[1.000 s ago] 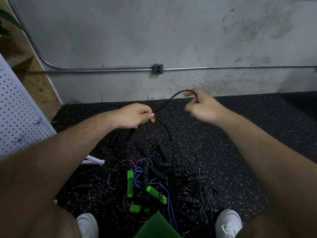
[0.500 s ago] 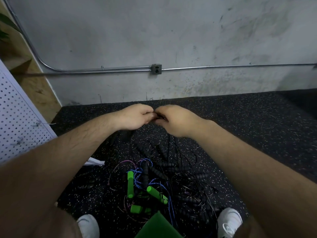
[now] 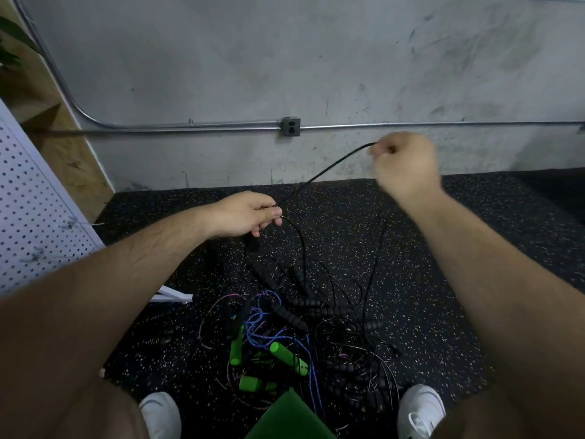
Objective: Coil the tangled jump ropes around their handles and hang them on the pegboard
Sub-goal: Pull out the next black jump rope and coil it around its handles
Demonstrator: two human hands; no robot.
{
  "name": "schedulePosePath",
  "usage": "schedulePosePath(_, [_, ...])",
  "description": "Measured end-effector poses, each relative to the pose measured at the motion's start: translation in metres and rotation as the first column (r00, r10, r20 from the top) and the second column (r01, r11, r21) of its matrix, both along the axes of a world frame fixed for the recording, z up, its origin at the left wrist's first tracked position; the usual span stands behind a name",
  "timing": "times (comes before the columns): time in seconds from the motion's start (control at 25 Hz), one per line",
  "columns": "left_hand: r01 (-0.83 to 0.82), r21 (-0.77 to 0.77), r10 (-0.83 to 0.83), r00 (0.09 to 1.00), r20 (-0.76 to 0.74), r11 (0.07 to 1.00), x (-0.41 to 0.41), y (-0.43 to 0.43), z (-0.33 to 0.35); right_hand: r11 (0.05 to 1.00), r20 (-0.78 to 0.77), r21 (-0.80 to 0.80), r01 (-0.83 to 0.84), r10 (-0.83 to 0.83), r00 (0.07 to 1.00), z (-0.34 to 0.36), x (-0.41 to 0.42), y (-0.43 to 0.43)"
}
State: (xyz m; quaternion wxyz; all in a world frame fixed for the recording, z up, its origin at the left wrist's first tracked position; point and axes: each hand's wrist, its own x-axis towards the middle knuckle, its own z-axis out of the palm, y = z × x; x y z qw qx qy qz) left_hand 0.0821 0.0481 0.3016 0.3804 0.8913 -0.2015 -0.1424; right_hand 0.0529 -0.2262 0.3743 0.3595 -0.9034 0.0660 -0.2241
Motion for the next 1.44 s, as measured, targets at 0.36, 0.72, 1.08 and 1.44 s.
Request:
schedulePosePath(0.36, [0.005,0.020,-0.007,0.994,0.112,1.000,-0.008,-0.021,0.013,0.715,-0.291,-0.326,-0.619,0.547,0.785,-0.033,-0.016,0.057])
schedulePosePath(0.72, [0.009,-0.156,-0.004,0.999,0.035,0.988,-0.009,-0.023,0.016,0.865,-0.018,-0.346,-0.362,0.380,0.925,-0.006,-0.023,0.069])
schedulePosePath(1.08, [-0.029,-0.037,0.032,0.996,0.085,0.999,-0.006,-0.018,0.013,0.947,-0.129,-0.248,-0.206,0.178,0.975,0.007,-0.034,0.019])
schedulePosePath(1.44, [0.030,-0.070,-0.025,0.997,0.067,0.997,-0.011,-0.032,0.012,0.778,-0.243,-0.319,-0.541,0.485,0.840,-0.032,-0.017,0.062])
